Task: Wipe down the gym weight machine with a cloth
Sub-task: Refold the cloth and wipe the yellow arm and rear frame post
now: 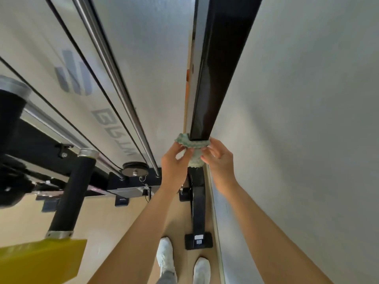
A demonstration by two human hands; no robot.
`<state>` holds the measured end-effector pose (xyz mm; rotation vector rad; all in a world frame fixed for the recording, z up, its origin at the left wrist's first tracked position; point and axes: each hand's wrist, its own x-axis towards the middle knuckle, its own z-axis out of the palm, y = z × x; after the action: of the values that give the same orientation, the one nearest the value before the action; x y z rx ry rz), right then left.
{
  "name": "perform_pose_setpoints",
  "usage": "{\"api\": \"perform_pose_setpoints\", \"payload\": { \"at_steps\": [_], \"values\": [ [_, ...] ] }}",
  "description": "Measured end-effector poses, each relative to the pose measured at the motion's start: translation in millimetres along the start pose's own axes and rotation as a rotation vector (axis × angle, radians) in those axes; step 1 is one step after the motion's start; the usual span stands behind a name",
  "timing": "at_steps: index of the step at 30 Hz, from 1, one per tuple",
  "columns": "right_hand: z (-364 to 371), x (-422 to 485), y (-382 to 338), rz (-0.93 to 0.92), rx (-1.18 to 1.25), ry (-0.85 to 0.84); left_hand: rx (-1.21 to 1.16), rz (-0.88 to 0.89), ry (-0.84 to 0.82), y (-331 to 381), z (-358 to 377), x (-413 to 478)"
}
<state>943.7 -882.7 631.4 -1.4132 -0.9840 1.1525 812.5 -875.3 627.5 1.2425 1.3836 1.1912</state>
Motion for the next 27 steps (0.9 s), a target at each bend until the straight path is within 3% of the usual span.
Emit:
{"api": "perform_pose_setpoints", "payload": {
  "at_steps": [4, 16, 23, 27],
  "values": [
    [2, 5, 40, -0.017, 0.031, 0.014, 0.133, 0.011, 0.046, -47, 5, 5],
    [4, 30, 174, -0.083, -0.015, 0.018, 0.172, -0.002, 0.012, -191, 25, 9],
    [1, 53, 287, -0.176, -0.105, 0.033, 0.218, 0.134, 0.011, -295, 33, 16],
    [3, 64, 346, -0.248, -0.053, 0.022, 0.297, 0.328, 0.004, -355, 33, 27]
  ]
}}
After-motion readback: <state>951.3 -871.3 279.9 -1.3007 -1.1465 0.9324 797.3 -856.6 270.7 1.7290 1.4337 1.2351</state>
